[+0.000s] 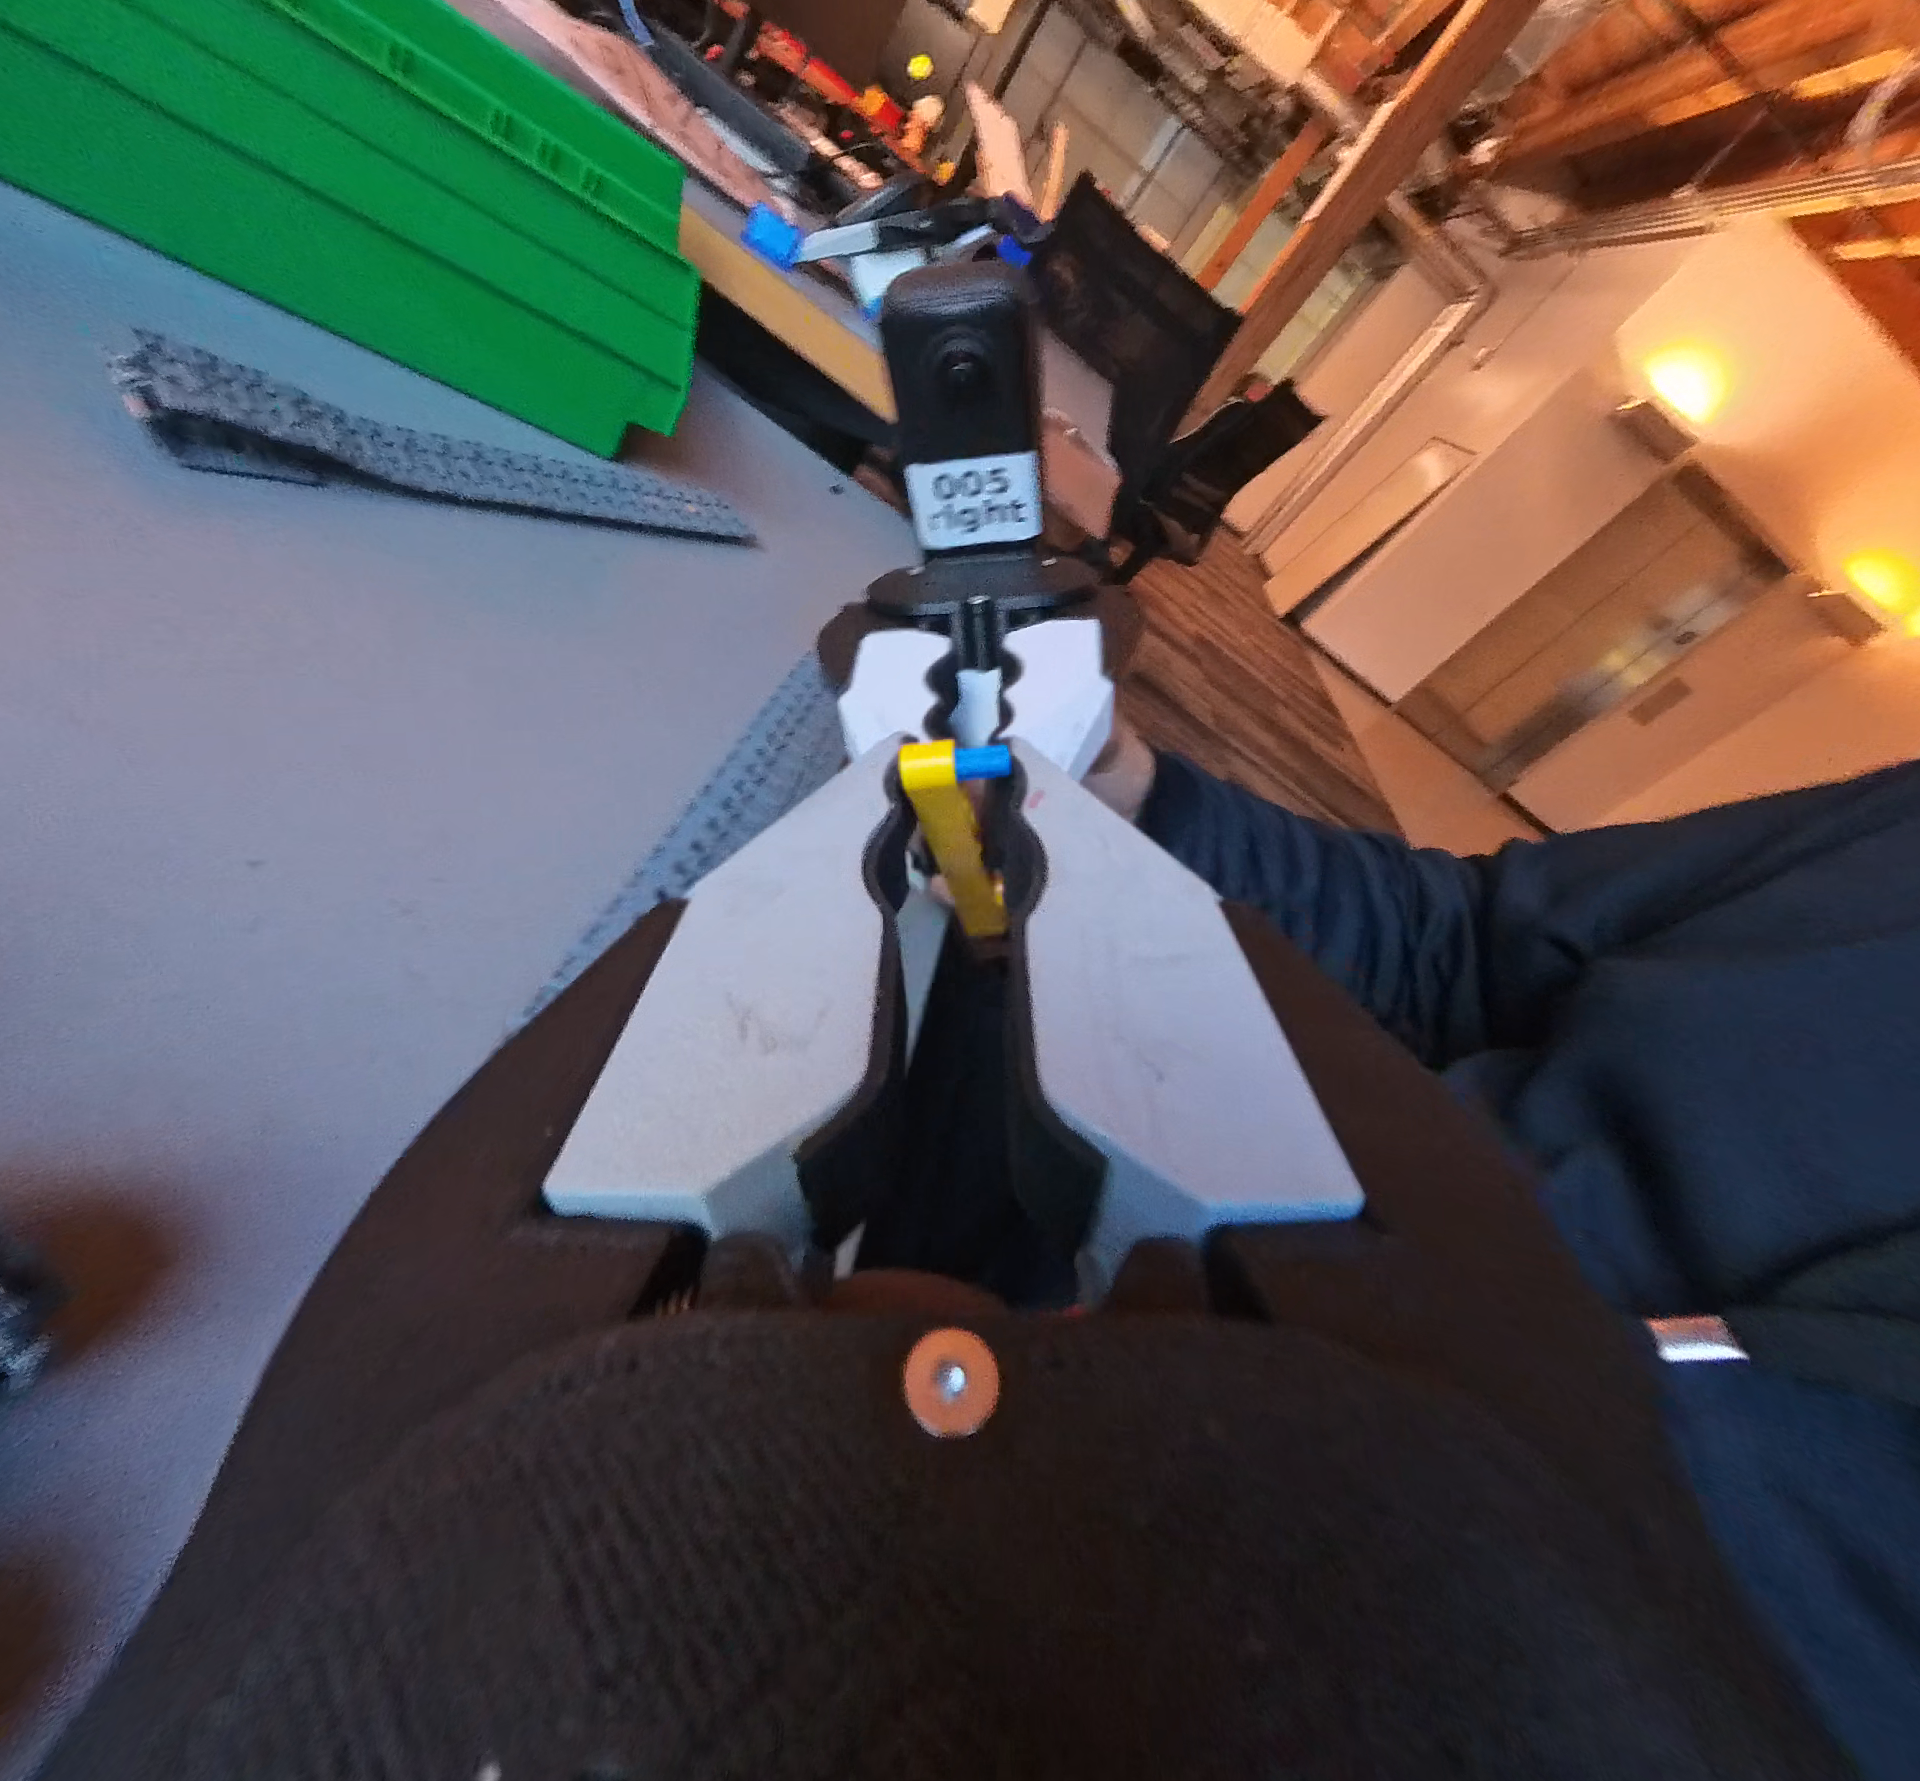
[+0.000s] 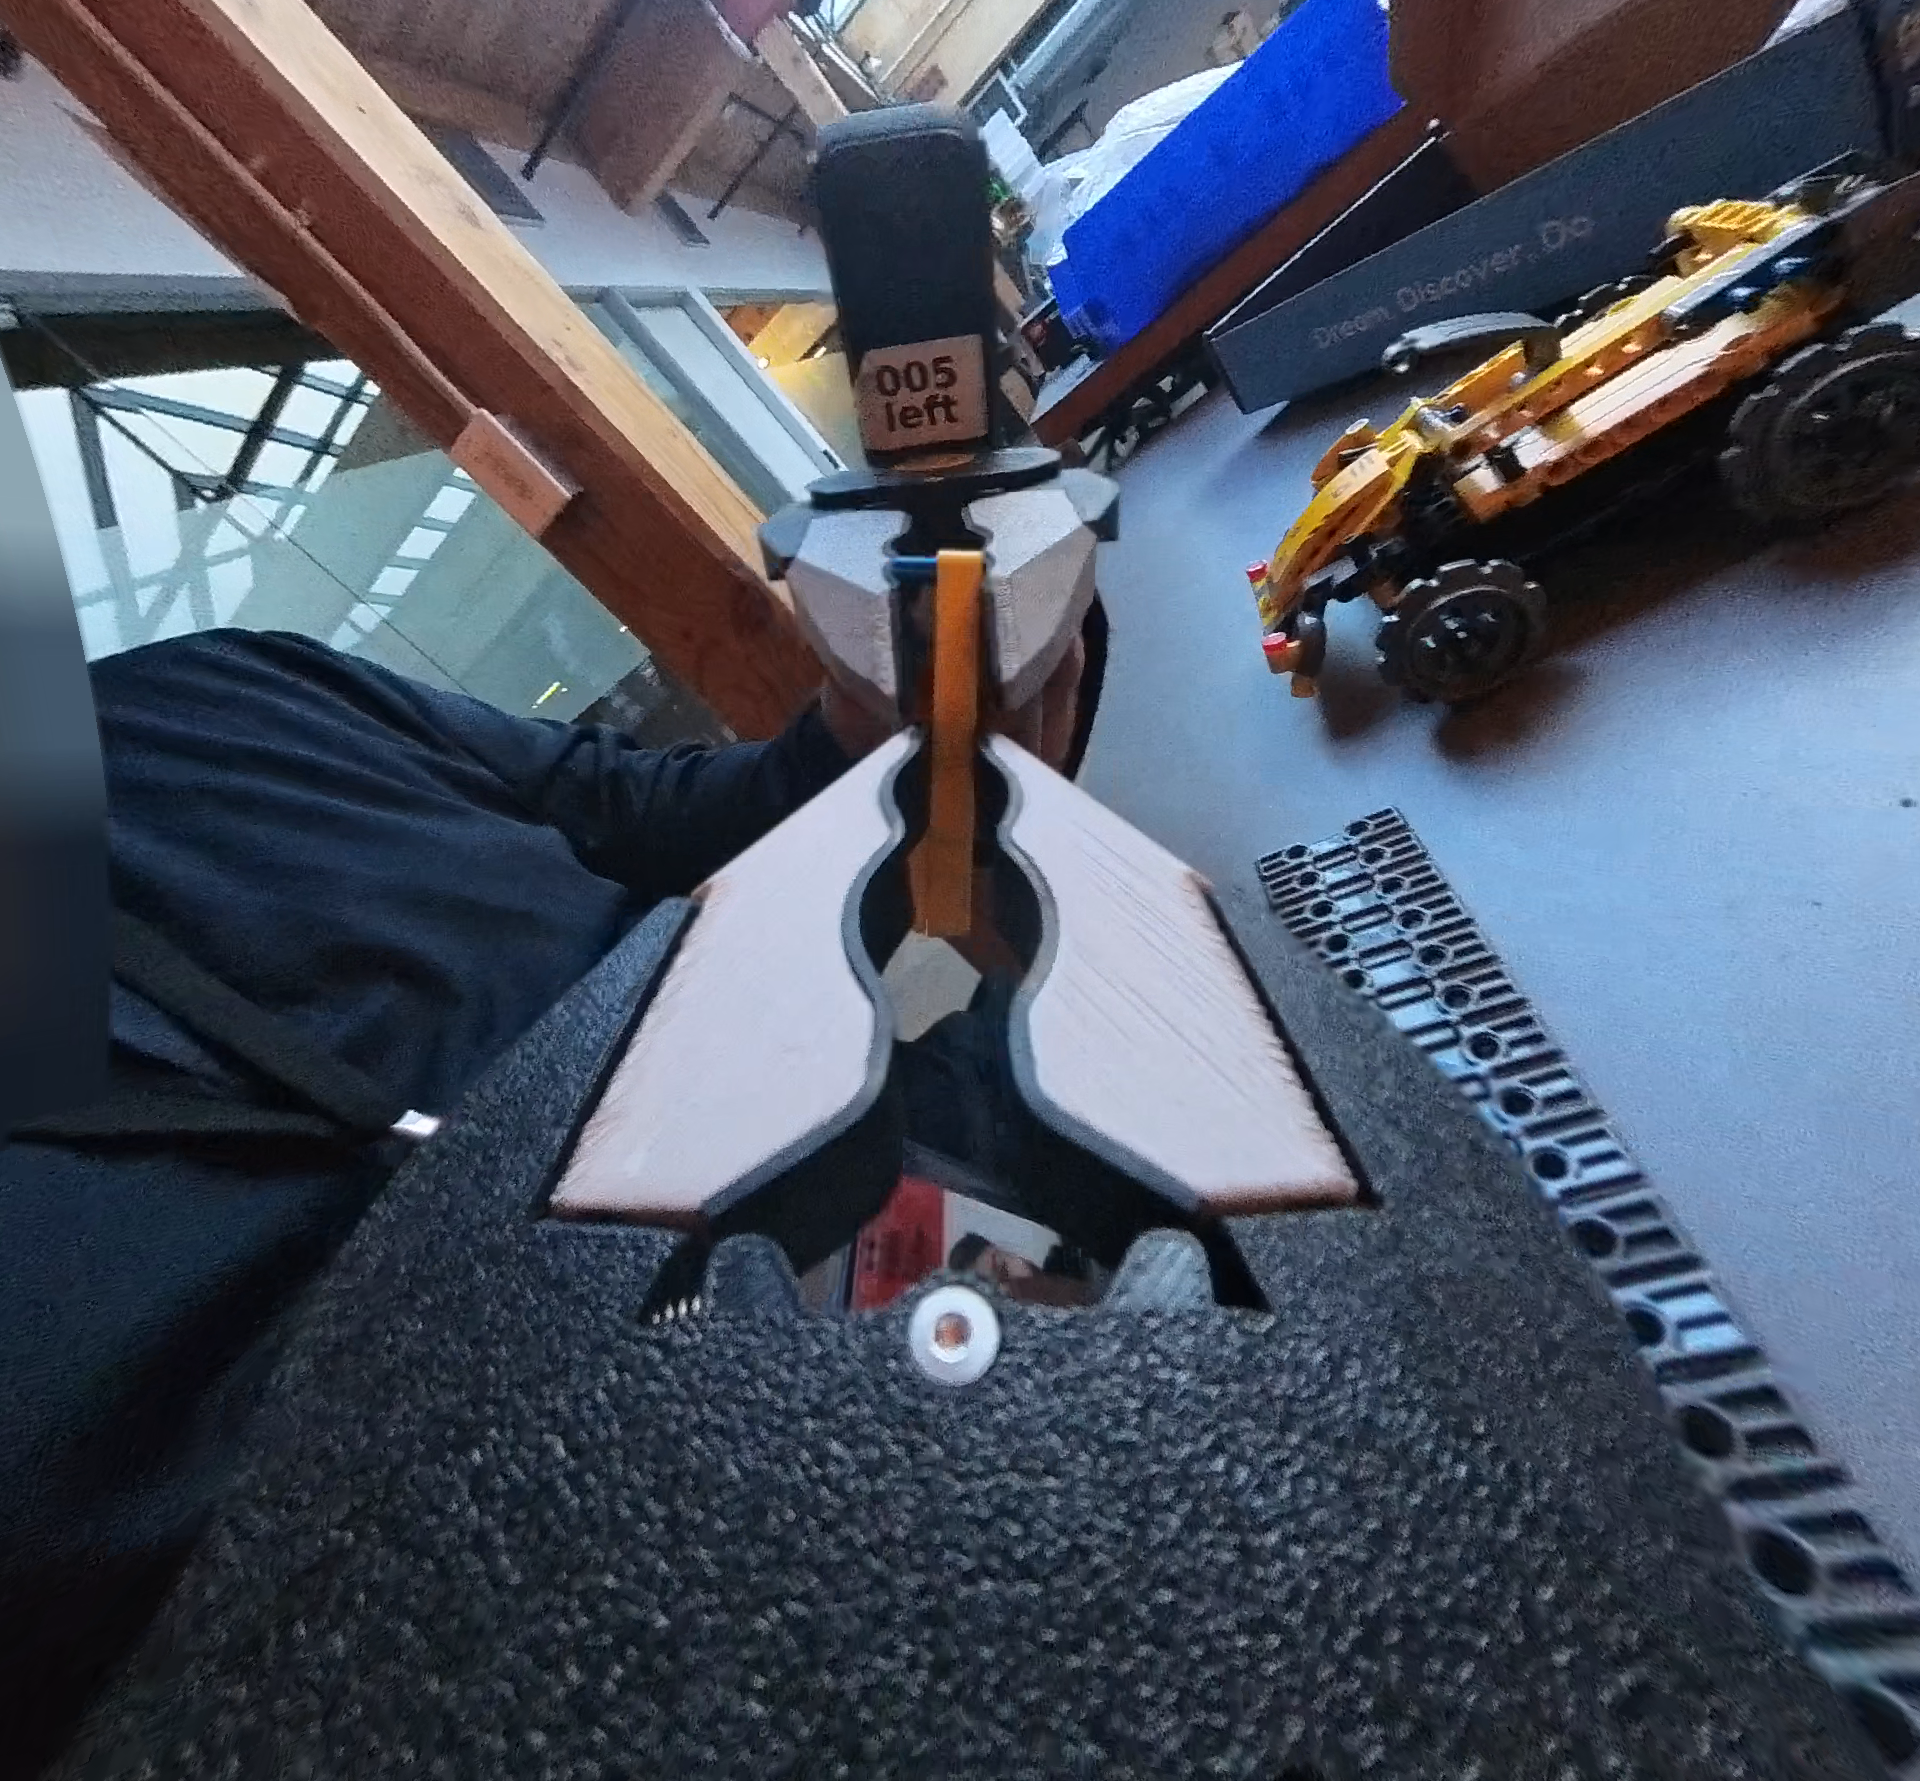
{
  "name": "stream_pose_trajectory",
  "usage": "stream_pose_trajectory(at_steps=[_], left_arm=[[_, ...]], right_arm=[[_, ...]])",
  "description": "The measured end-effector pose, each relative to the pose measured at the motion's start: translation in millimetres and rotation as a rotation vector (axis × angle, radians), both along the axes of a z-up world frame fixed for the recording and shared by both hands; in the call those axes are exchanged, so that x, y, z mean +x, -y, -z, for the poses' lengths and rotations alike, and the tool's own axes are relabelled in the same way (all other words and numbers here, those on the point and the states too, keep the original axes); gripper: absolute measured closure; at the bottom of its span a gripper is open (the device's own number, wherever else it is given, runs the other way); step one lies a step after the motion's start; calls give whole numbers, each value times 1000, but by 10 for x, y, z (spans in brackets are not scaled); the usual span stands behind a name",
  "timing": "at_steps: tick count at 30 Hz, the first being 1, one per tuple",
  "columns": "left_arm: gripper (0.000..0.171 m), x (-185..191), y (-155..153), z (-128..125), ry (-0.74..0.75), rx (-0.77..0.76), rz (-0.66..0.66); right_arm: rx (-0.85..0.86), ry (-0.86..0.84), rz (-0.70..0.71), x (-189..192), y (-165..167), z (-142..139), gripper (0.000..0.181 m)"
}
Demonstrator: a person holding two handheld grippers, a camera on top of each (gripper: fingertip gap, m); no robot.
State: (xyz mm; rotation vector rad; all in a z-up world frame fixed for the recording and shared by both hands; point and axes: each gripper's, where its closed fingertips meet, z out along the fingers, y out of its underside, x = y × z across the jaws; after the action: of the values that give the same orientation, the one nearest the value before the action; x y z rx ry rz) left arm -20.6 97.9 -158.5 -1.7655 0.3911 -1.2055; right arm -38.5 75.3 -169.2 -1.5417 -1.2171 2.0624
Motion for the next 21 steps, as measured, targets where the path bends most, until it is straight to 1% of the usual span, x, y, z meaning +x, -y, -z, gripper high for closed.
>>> stream_pose_trajectory(at_steps=[2,4,5,7,8,9,10,13,14,15,16,18,20,21], left_arm=[[160,-63,-69,89,-80,1,-60],[161,-131,-121,97,-94,4,-112],[162,-170,-149,101,-92,-9,-137],[162,-232,-195,148,-114,-34,-172],[162,-251,-208,158,-114,-42,-184],[162,-255,-213,163,-105,-52,-187],[162,-254,-218,180,-102,-67,-190],[162,-222,-220,196,-86,-93,-192],[162,-209,-218,186,-80,-93,-194],[162,-205,-221,178,-81,-90,-204],[161,-215,-232,173,-89,-83,-222],[160,-243,-245,168,-103,-76,-252],[159,-202,-203,168,-100,-68,-225],[155,-177,-182,197,-114,-65,-212]], right_arm=[[57,39,65,5,-120,56,177],[154,66,146,43,-241,87,172],[210,78,184,66,-283,97,161],[341,103,228,100,-296,119,132],[416,128,239,105,-278,151,129],[495,156,240,100,-238,191,134],[576,184,250,81,-206,230,134],[821,270,353,-16,-232,325,138],[873,291,390,-47,-253,338,141],[900,297,403,-75,-240,342,151],[909,297,417,-96,-233,341,171],[913,298,453,-122,-256,345,174],[872,275,467,-134,-250,319,175],[827,250,474,-137,-248,284,177]])
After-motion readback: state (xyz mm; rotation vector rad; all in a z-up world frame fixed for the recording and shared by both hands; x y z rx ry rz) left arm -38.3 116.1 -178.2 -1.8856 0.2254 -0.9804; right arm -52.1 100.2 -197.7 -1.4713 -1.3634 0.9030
